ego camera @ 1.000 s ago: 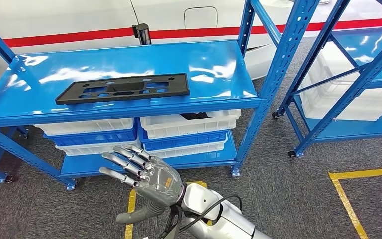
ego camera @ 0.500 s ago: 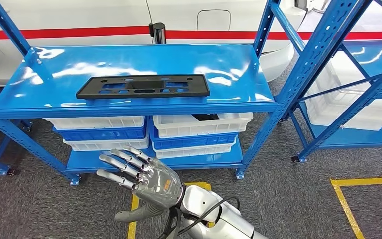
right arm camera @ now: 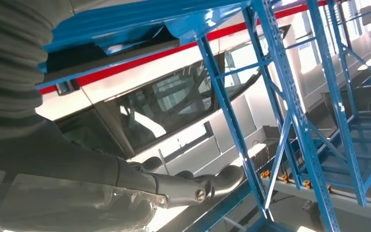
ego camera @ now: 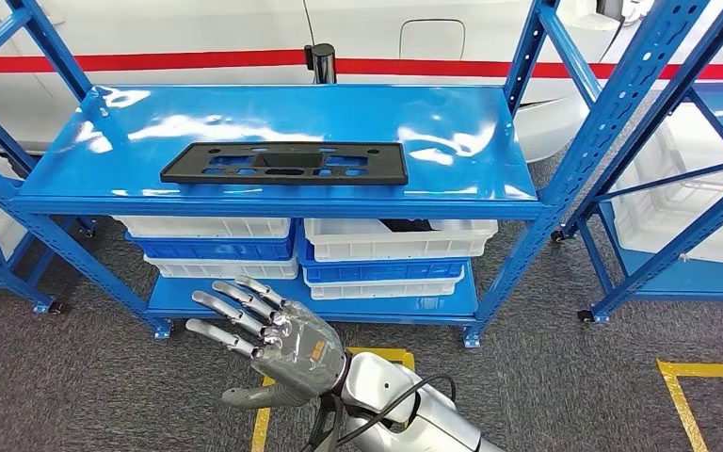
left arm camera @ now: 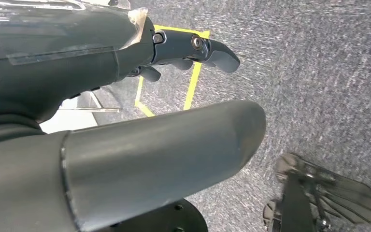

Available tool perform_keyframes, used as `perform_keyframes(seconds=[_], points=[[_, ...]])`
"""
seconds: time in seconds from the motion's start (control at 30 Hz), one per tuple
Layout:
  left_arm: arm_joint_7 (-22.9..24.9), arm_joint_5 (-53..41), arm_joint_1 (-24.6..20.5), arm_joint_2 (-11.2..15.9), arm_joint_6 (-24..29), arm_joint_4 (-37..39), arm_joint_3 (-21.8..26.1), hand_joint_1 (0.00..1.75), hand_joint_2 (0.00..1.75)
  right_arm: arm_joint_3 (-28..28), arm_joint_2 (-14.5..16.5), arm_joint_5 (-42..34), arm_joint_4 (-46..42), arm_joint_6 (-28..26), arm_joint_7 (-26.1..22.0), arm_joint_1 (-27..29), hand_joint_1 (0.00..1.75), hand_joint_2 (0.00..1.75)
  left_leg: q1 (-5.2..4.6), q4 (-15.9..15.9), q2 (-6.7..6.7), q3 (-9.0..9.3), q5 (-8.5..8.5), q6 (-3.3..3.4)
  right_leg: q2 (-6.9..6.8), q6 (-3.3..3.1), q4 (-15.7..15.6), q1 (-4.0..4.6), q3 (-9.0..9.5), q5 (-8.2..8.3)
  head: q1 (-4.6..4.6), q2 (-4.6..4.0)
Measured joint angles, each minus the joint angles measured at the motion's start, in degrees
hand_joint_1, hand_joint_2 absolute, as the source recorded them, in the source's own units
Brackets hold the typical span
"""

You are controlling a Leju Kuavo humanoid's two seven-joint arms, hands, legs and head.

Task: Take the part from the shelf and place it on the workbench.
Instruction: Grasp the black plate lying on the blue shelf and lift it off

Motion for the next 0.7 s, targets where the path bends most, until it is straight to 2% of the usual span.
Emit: perform_keyframes(seconds=[0.03,0.07,0.1,0.13,0.2,0.27,0.33,0.4,0.47,0.7], points=[[0.0,0.0,0.0,0.0,0.0,0.0,0.0,0.00,0.00,0.0,0.0,-0.3,0.0,0.2,0.0,0.1,0.00,0.00,0.24,3.7,0.41,-1.84,-1.44,-0.31,-0.26,-0.08,0.0,0.02,0.01,-0.05,0.01,0.00],[0.0,0.0,0.0,0.0,0.0,0.0,0.0,0.00,0.00,0.0,0.0,-0.4,0.0,0.4,0.1,0.2,0.00,0.00,0.48,6.3,0.65,-3.25,-2.11,-0.57,-0.49,-0.09,0.0,0.03,0.02,-0.07,0.01,0.00],[0.0,0.0,0.1,0.0,0.0,0.0,0.0,0.00,0.00,-0.1,0.0,-0.6,0.1,0.5,0.2,0.3,0.00,0.00,0.72,7.0,0.82,-3.75,-1.74,-0.78,-0.66,-0.09,0.0,0.01,0.04,-0.09,0.00,0.00],[0.0,-0.1,0.1,0.0,-0.1,0.0,0.0,0.00,0.00,-0.1,0.0,-0.7,0.1,0.6,0.3,0.3,0.00,0.00,0.96,5.5,0.96,-3.11,-0.37,-0.93,-0.77,-0.03,0.0,-0.03,0.10,-0.15,0.00,0.00],[0.0,-0.2,0.2,0.1,-0.1,0.0,0.0,0.00,0.00,-0.2,0.1,-0.7,0.1,0.6,0.5,0.3,0.00,0.00,1.31,-2.0,1.57,0.70,3.26,-1.18,-0.87,0.26,0.0,-0.09,0.31,-0.32,0.00,0.00],[0.0,-0.3,0.1,0.0,-0.2,0.0,0.0,0.00,0.00,-0.4,0.1,-0.7,0.1,0.5,0.6,0.3,0.00,0.87,1.18,-7.6,1.97,3.73,4.80,-0.98,-0.93,0.76,0.2,0.24,0.30,-0.59,0.03,0.00],[0.0,-0.6,0.0,-0.1,-0.3,0.0,0.0,0.00,0.00,-0.5,0.0,-0.7,0.2,0.2,0.6,0.5,0.00,1.75,0.81,-8.6,1.80,4.25,4.83,-0.52,-1.00,0.88,0.3,0.67,0.16,-0.76,0.09,0.00],[0.0,-0.7,0.1,-0.2,-0.3,0.0,0.0,0.00,0.00,-0.5,-0.1,-0.6,0.3,-0.2,0.6,0.9,0.00,1.75,0.43,-8.6,1.57,4.22,4.92,-0.23,-1.14,0.79,0.1,0.62,0.24,-0.76,0.12,0.00],[0.0,-0.8,0.2,-0.1,-0.3,0.0,0.0,0.00,0.00,-0.5,-0.1,-0.4,0.5,-0.7,0.6,1.1,0.00,1.75,0.08,-8.6,1.37,4.21,4.88,0.13,-1.31,0.96,-0.1,0.37,0.40,-0.70,0.11,0.00],[0.0,-1.1,0.4,-0.2,-0.1,0.1,0.0,0.00,0.00,-0.5,-0.1,0.2,1.2,-1.7,0.8,1.2,0.00,1.75,-0.16,-8.6,1.26,4.17,4.80,0.86,-1.40,1.56,-0.6,0.18,0.61,-0.39,0.11,0.00]])
